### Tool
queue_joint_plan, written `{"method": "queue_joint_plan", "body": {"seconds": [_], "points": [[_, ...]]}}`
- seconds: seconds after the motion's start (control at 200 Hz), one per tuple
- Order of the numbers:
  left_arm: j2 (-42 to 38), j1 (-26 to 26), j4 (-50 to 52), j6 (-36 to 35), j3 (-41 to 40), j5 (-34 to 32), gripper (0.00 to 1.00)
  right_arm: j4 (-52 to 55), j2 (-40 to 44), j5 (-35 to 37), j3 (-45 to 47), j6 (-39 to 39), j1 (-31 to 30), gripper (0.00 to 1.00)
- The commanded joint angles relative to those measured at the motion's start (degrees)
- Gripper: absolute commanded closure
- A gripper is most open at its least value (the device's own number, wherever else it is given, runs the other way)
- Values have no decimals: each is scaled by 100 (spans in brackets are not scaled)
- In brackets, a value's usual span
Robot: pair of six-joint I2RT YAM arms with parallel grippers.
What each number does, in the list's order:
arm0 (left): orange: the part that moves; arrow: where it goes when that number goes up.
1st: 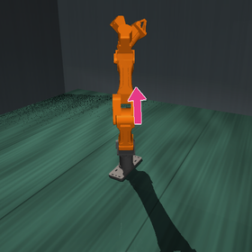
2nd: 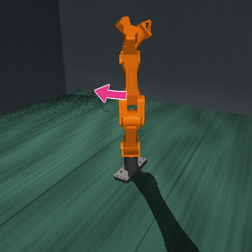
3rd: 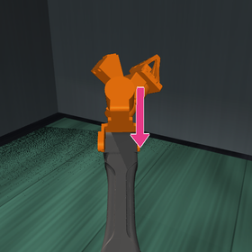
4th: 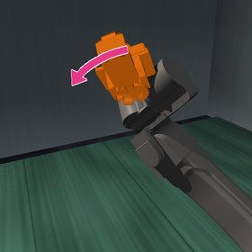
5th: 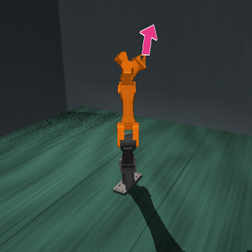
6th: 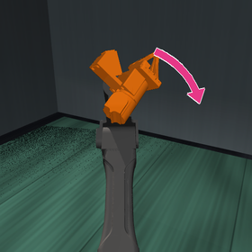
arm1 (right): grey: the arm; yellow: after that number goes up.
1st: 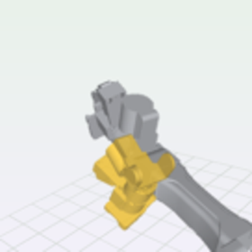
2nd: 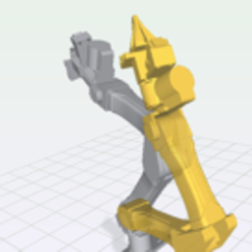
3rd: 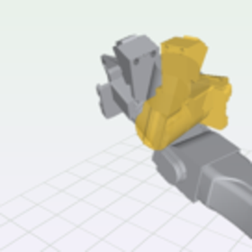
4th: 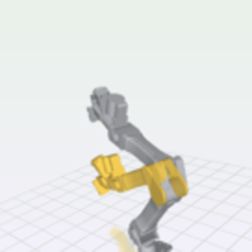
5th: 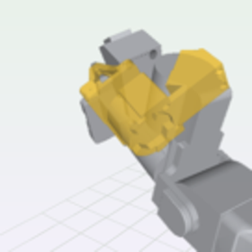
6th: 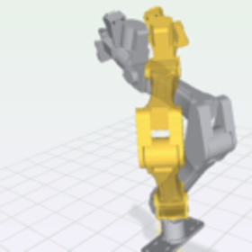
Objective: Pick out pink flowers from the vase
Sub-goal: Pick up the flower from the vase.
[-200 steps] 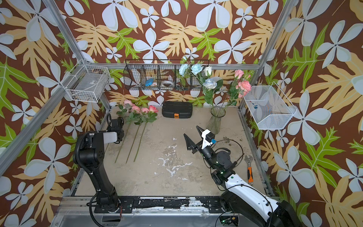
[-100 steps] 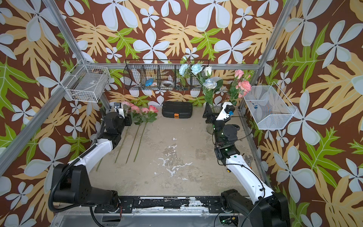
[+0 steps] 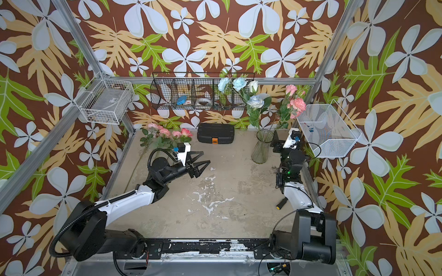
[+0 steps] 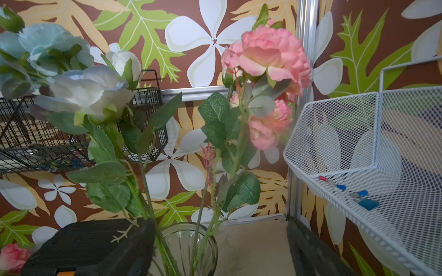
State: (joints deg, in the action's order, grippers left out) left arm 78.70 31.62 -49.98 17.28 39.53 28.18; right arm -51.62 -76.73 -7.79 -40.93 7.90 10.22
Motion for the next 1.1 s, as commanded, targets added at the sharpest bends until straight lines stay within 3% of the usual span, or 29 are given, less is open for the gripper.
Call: {"method": "queue_joint_plan", "body": {"seconds": [0.0,0.15,0.596,0.896,1.096], "points": [[42,42,-540,181,-87,525,22,-594,-344,-868,-163,-193,292,15],[-29,38,-335,-91,-162,478,21,-1346,-1093,-1516,-494,128,728,14],[-76,45,-332,-183,-226,427,17,-1123,-2564,-2343,-2265,236,771,18],[-25,41,-174,-205,-144,453,17,-1222,-2959,-2581,-2607,339,771,43],[-13,39,-179,-181,-121,461,17,-1184,-2982,-2728,-2686,335,771,70]]}}
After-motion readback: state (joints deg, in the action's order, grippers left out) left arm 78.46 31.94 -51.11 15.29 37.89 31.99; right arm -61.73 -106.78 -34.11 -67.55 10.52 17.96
